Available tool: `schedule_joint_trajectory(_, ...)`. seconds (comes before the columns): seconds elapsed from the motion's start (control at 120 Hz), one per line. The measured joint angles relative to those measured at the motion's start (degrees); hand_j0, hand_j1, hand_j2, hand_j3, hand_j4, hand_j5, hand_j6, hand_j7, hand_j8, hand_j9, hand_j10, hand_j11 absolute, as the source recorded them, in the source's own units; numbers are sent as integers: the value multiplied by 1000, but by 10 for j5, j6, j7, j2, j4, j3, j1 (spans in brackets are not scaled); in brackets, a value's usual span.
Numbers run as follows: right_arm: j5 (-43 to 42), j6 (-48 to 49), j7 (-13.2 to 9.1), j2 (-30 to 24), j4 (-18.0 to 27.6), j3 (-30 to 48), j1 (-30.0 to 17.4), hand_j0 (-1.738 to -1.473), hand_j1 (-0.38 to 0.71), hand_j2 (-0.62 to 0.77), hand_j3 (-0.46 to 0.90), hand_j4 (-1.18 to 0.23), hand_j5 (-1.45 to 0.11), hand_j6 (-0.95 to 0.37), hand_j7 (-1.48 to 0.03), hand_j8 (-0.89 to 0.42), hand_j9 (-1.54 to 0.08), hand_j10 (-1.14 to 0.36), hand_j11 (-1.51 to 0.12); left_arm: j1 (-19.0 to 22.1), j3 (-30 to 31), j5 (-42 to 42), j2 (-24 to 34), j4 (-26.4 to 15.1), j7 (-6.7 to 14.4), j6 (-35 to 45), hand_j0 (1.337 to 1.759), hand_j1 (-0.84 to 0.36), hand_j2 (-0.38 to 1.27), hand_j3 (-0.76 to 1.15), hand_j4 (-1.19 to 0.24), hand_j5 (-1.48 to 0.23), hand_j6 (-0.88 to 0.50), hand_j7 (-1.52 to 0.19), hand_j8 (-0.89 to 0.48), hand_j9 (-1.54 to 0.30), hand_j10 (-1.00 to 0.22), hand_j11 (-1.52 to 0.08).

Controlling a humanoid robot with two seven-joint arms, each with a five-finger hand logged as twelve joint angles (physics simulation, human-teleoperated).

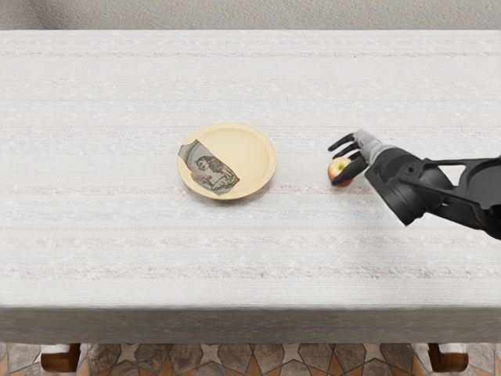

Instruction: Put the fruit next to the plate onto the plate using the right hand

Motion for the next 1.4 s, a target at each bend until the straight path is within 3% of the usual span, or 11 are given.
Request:
schedule_joint_trajectory(0.683,6,0,-7,-3,65,-2,54,-1658,204,43,0,-498,-655,-500,-651,-399,-650,-484,-651,0,0,0,0,0,0,0,1658,341,2,0,-7,-9,-8,-9,-8,-9,-7,-9)
schedule_joint_trajectory(1.033,28,0,-12,61,70,-12,96,-1658,203,102,0,-493,-659,-498,-651,-425,-644,-509,-646,0,0,0,0,0,0,0,1658,341,2,0,-7,-9,-8,-9,-8,-9,-7,-9)
schedule_joint_trajectory(1.4,55,0,-18,113,67,-21,131,-1658,202,71,0,-494,-658,-498,-651,-418,-646,-498,-648,0,0,0,0,0,0,0,1658,341,2,0,-7,-9,-8,-9,-8,-9,-7,-9)
